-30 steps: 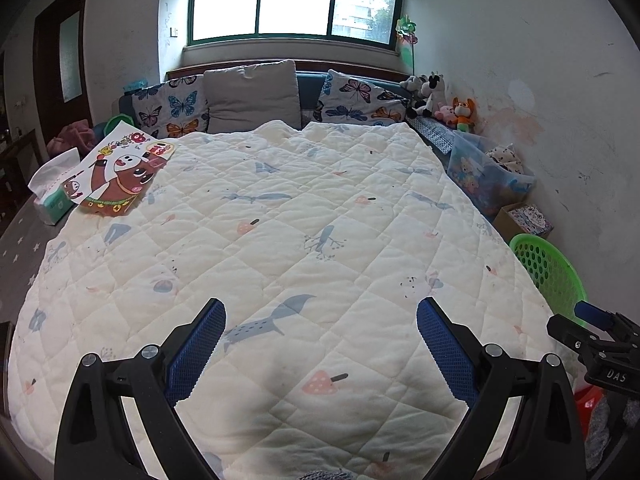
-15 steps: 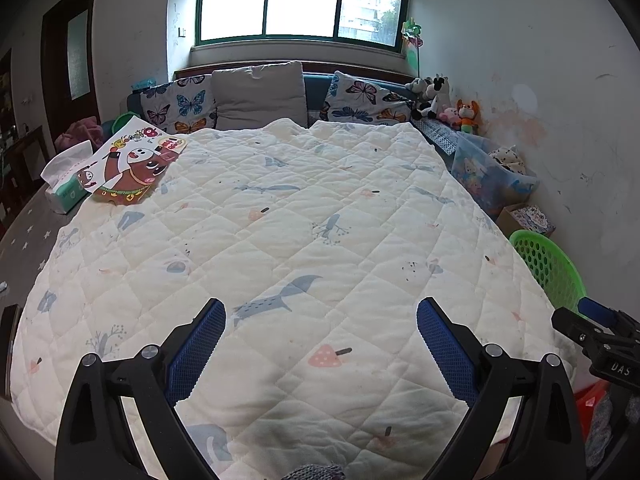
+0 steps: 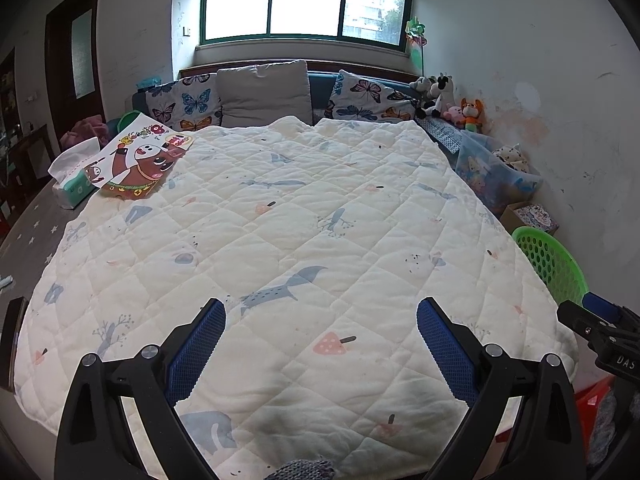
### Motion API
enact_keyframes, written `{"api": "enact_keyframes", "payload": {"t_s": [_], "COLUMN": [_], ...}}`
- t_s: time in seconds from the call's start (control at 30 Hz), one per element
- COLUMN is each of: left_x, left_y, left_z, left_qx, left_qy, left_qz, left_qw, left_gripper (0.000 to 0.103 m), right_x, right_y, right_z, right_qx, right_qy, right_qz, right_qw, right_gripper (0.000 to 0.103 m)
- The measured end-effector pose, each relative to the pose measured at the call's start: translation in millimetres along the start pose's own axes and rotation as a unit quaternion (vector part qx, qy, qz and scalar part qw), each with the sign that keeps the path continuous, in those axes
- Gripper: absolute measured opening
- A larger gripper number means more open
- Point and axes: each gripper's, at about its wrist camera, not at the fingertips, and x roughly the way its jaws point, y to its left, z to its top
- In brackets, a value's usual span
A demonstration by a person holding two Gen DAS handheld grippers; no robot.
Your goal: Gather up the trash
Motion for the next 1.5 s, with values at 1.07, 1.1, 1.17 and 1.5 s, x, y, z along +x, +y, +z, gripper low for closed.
{"api": "enact_keyframes", "payload": {"t_s": [1.07,1.1,1.17,1.5], "left_x": [-2.6,-2.6,-2.5,-1.1], "left_y": [1.0,1.2,1.1,4.4], "left_z": [-3.1,-3.1,-3.1,-3.6], "left_qx": [-0.001,-0.001,-0.001,-0.001], "left_qy": [0.002,0.001,0.002,0.002], "left_qz": [0.01,0.01,0.01,0.011], "left_qw": [1.0,1.0,1.0,0.9999], "left_gripper": [0.093,0.093,0.093,0.093], "right_x": [1.6,1.7,1.7,4.7], "right_y": [-0.5,-0.4,-0.2,-1.3], "right_z": [-2.0,-2.0,-2.1,-4.7], "right_qx": [0.001,0.001,0.001,0.002], "right_qy": [0.002,0.003,0.003,0.005], "right_qz": [0.006,0.006,0.006,0.006], "right_qw": [1.0,1.0,1.0,1.0], "right_gripper": [0.095,0.095,0.095,0.095]}}
